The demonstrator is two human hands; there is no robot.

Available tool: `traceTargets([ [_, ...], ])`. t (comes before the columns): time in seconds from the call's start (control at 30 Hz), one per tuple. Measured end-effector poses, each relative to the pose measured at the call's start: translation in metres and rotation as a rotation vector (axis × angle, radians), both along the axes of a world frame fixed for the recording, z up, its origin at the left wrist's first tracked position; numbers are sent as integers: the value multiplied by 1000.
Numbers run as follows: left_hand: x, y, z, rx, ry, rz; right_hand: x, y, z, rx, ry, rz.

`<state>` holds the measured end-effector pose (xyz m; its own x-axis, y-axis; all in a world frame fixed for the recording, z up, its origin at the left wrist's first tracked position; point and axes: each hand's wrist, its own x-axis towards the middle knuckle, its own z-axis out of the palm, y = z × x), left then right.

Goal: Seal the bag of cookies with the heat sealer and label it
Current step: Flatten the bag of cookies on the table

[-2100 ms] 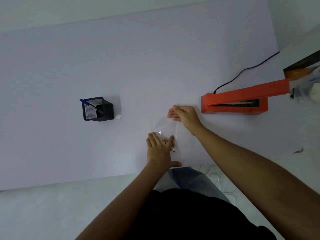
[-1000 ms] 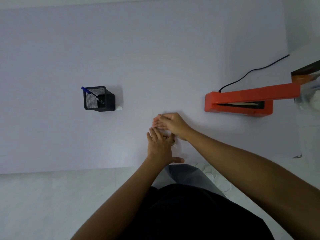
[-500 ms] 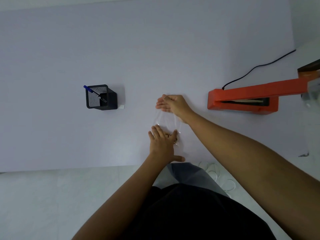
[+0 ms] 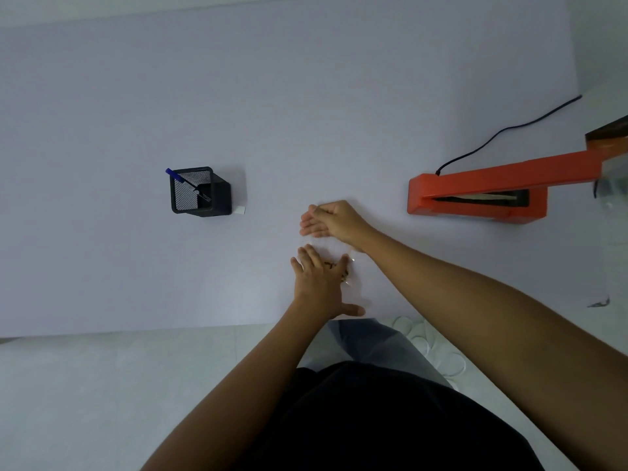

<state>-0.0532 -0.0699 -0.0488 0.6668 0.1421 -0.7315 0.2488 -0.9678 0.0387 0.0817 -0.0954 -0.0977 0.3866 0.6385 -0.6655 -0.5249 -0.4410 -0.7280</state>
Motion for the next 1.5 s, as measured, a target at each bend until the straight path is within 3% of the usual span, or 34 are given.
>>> traceTargets([
  [0.23, -1, -1, 0, 13, -15, -3, 43, 2, 4, -19, -134, -109],
  [0.53, -2, 0, -3, 14, -19, -9, 18, -58, 1, -397, -654, -243],
  [0.63, -3, 0, -3, 10, -21, -4, -6, -68, 9, -478, -591, -225],
  [0.9, -5, 0, -4, 21, -66, -7, -26, -54, 7, -427, -192, -210],
  [1.03, -6, -1, -5, 13, -75, 12, -31, -50, 12, -415, -251, -46],
  [1.17, -9, 2, -7, 1, -108, 8, -34, -54, 15, -382, -343, -88],
  [1.23, -10, 6, -7, -51, -179, 102, -35, -58, 17, -360, -330, -123],
  [1.37, -19, 31, -11, -243, -478, 634, -36, -61, 27, -279, -289, -161],
  [1.5, -26, 64, -11, -432, -492, 914, -38, -67, 43, -245, -252, -173],
])
